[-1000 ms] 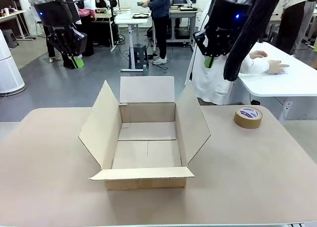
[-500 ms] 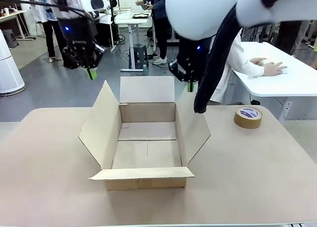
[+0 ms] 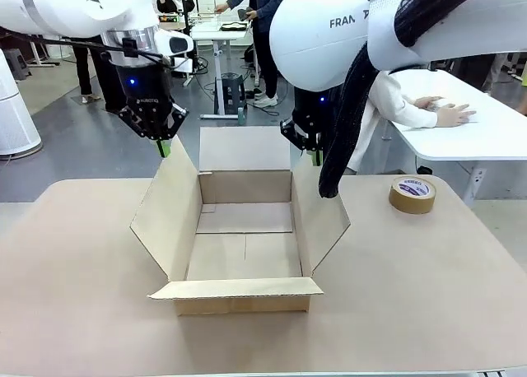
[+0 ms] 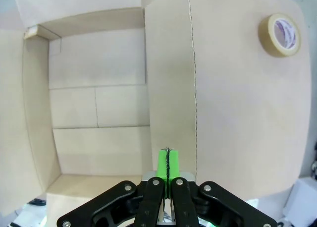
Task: Wrap the clocks to prevent damage.
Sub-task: Open the side flaps of the Package Box.
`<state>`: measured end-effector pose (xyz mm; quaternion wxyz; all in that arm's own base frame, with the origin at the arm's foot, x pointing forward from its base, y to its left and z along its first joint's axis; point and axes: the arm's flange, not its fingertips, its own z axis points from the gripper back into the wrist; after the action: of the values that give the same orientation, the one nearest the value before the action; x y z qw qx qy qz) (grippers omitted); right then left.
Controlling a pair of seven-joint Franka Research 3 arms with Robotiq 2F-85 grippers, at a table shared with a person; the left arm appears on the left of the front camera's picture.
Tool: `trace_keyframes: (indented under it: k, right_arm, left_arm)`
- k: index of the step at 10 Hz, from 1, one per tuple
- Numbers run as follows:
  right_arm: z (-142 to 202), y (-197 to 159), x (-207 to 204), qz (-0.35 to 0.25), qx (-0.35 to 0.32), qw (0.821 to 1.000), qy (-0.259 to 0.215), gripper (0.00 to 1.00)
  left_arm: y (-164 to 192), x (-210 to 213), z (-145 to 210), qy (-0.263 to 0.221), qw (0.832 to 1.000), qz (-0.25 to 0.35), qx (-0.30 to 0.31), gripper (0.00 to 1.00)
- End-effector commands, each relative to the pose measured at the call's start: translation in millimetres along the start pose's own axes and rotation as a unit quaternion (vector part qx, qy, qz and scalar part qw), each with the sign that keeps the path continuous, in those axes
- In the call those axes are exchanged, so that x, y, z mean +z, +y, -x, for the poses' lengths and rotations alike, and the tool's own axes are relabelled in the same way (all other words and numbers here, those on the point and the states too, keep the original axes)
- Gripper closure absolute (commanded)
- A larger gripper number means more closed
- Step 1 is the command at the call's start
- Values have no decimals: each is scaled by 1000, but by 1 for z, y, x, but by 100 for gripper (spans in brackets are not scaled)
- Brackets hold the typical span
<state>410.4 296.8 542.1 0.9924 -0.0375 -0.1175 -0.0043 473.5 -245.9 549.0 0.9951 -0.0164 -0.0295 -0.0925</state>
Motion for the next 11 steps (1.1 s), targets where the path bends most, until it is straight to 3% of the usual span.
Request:
trace_keyframes:
  k: [1,4,11]
  right_arm:
    - [-3,-1,-17,-19,-17,1000,-18,99]
    - [-12,-7,-41,-32,-32,999,-12,99]
    - [-17,-27,-97,58,-70,995,-28,99]
  left_arm:
    - [-4,-14,-1,8,1000,5,24,99]
    - [1,-27,-10,27,999,19,36,99]
    - [27,-68,-19,44,997,-13,62,99]
